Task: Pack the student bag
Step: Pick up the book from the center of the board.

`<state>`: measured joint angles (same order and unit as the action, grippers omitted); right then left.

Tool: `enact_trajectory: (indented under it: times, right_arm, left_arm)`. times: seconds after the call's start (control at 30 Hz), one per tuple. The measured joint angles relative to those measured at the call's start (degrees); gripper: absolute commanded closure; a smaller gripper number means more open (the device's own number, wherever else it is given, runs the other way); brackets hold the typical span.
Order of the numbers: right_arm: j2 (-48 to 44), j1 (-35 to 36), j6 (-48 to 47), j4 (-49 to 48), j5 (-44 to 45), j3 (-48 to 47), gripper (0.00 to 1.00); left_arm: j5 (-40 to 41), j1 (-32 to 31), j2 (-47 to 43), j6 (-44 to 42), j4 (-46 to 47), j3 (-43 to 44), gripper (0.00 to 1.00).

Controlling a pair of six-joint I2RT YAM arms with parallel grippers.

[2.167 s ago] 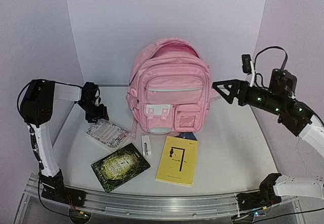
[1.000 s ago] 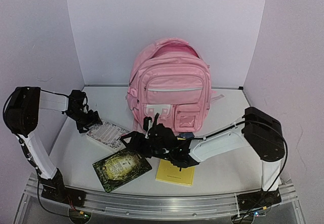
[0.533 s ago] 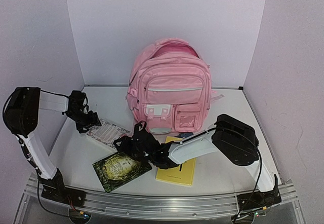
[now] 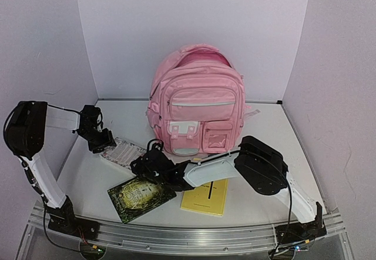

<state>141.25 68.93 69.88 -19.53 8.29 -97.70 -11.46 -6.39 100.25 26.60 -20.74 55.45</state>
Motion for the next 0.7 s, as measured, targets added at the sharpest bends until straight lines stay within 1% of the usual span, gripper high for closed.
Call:
enact_trajectory:
  times: [0.17, 0.3, 0.57, 0.7]
  right_arm:
    - [1.6, -0.8, -0.4, 1.4, -1.5, -2.5, 0.53]
    - [2.1, -0.9, -0.6, 1.4, -2.2, -3.4, 0.53]
    - [2.2, -1.0, -0.8, 1.3, -2.2, -3.6, 0.53]
    - [2.3, -1.1, -0.6, 1.5, -2.3, -3.6, 0.68]
  left_arm:
    - [-1.5, 1.0, -0.5, -0.6, 2.4, -1.2, 0.44]
    - [-3.1, 1.5, -1.8, -1.1, 4.0, -2.9, 0.44]
    - [-8.6, 2.0, -7.2, 0.4, 7.2, -5.3, 0.44]
    - [-10.1, 2.0, -7.2, 0.7, 8.7, -5.5, 0.46]
